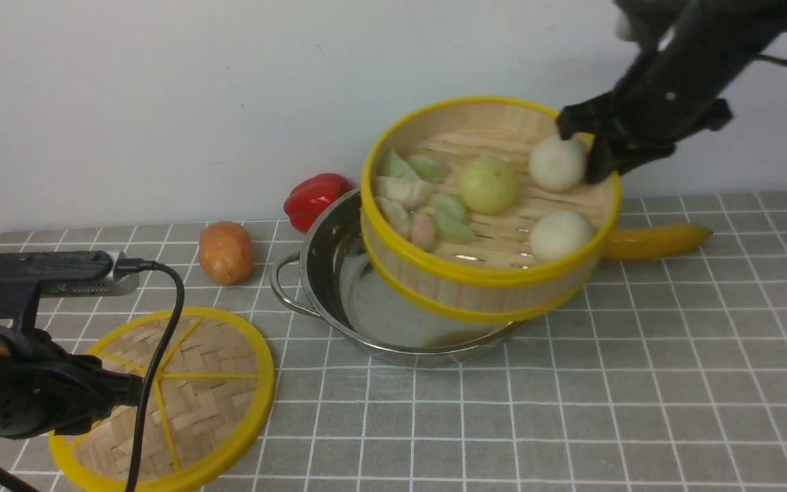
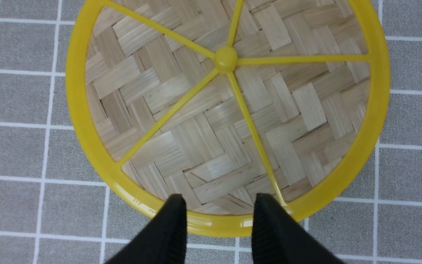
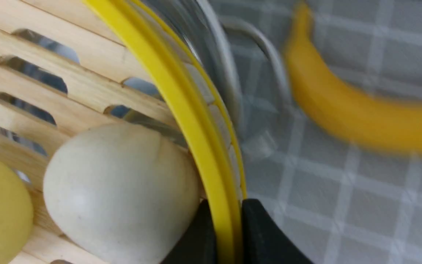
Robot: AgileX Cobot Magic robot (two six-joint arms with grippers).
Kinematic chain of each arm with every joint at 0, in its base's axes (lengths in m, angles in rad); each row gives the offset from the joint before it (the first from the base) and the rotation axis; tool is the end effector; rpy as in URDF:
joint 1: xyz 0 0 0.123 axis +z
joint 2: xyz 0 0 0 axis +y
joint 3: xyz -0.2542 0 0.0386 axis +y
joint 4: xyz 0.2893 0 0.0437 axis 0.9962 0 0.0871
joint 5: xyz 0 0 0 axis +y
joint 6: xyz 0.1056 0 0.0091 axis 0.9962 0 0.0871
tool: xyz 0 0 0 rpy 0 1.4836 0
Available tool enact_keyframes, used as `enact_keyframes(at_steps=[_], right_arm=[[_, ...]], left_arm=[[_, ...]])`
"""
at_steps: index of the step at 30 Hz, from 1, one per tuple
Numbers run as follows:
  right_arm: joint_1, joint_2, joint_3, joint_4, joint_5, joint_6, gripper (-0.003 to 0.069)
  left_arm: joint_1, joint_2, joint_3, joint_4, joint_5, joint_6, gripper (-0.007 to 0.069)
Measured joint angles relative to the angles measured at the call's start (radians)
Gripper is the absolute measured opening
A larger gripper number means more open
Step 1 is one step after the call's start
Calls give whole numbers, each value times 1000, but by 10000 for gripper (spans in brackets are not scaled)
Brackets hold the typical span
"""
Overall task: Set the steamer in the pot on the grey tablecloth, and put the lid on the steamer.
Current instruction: 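Place the bamboo steamer basket of food into the steel pot with the right gripper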
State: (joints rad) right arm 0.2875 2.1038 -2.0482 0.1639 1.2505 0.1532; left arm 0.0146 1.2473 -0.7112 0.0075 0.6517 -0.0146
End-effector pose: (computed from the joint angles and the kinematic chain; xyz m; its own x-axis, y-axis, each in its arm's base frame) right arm 0.4653 0.1547 0.2517 -0.9476 -0.0703 -0.3116 -0.1418 0.9667 0.2131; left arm 0.2747 0.0045 0.1715 -0.8912 -0.0217 -0.4531 -0.0244 0.9997 0.0001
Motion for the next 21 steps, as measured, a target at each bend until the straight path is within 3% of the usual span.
enact_keyframes(at_steps=[7,21], right_arm=[[55,225,-269,0,-2,44,78],[60,362,-288,-9,8,60,78]], left_arm=[[0,0,0,0,0,0,243],[0,0,0,0,0,0,243]])
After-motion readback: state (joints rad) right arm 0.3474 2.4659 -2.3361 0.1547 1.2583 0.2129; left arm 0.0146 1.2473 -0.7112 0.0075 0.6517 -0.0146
